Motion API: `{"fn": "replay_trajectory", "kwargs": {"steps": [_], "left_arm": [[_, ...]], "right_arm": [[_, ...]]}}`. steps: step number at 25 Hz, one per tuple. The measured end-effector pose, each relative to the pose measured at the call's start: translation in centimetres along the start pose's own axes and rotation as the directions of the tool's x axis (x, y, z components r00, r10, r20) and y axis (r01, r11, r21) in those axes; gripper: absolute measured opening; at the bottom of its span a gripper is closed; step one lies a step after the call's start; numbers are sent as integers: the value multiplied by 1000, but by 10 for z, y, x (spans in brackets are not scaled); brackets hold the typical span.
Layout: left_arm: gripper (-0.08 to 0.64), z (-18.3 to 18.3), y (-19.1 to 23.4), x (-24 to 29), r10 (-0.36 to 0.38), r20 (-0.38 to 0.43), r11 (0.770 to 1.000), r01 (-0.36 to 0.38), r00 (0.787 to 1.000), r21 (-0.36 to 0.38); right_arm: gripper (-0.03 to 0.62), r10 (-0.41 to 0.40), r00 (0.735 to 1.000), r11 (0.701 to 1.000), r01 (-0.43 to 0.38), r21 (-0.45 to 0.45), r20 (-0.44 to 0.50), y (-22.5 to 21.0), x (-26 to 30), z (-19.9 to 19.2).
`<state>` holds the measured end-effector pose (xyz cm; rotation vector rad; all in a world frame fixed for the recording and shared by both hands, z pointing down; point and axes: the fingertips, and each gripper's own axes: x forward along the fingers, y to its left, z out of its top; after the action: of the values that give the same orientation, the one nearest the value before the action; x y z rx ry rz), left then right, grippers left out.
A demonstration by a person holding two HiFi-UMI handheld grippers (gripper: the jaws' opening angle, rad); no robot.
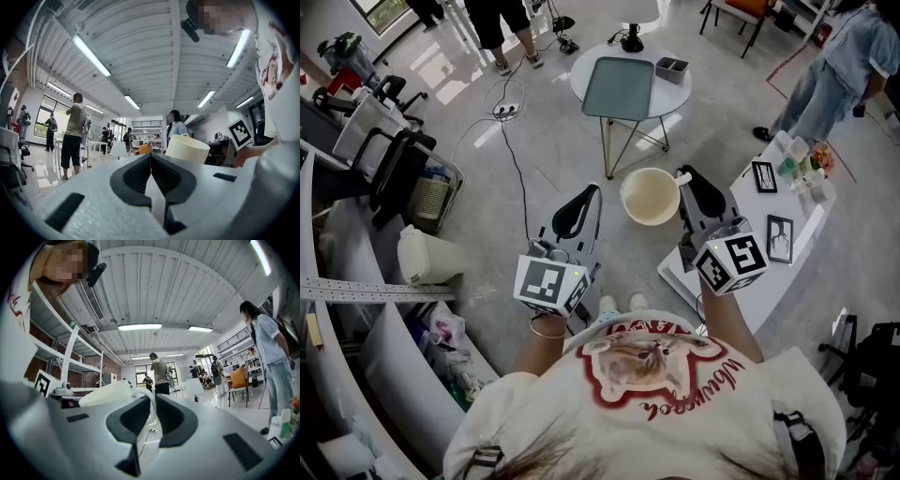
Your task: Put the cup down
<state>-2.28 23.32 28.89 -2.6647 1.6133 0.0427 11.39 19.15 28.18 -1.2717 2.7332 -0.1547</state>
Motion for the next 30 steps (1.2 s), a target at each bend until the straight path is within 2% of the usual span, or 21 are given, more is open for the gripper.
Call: {"fn": "replay_trajectory", "kwargs": {"steps": [14, 30], "left_arm": [[14, -4, -20, 22, 38, 10, 999, -38, 999, 0], [14, -13, -16, 40, 161, -6, 987, -161, 987, 0]], "right_arm": [[49, -8, 1000, 1000, 8, 1, -13, -29, -8, 2], [49, 12, 1000, 1000, -13, -5, -29, -55, -10, -5]]}}
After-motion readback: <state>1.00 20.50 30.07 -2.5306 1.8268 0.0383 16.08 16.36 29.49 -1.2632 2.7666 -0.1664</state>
